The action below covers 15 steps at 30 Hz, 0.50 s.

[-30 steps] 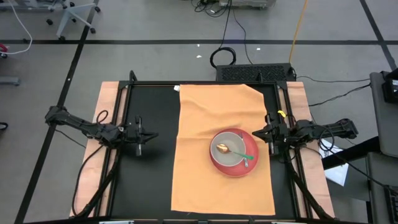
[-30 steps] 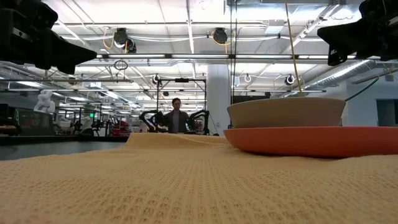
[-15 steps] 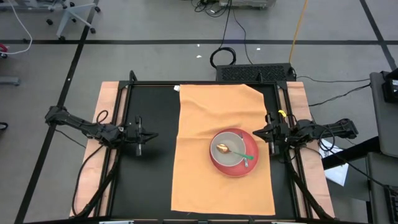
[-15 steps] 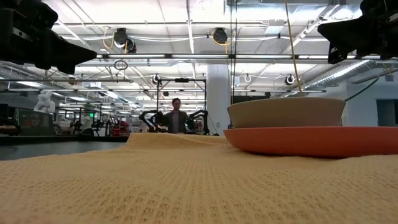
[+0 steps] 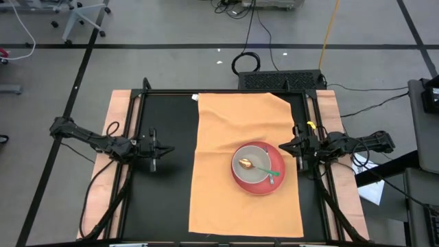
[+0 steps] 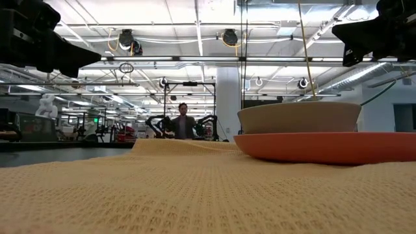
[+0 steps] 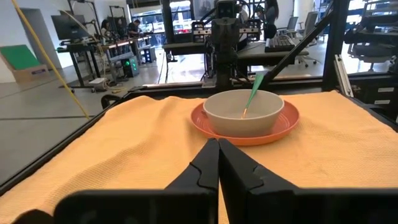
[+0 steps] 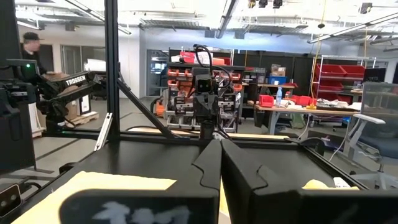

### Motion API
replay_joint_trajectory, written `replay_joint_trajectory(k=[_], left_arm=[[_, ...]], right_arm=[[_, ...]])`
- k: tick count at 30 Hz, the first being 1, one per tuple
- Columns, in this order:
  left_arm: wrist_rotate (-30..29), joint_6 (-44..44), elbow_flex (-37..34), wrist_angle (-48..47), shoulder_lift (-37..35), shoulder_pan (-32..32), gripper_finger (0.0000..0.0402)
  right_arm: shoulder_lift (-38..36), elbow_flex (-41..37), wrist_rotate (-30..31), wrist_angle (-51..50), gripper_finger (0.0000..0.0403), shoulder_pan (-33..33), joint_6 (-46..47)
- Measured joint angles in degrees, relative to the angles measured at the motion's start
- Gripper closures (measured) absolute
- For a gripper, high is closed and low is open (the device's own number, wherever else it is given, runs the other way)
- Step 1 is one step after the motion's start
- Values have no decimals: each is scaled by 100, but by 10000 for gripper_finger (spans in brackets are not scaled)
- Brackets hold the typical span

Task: Set table place
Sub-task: Return to Home Position

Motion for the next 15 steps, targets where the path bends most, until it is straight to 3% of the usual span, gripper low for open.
replay_joint_trajectory(k=[15], left_arm=[[0, 2, 0, 0, 0, 0, 382]], right_arm=[[0, 0, 1, -12, 403, -1, 155]])
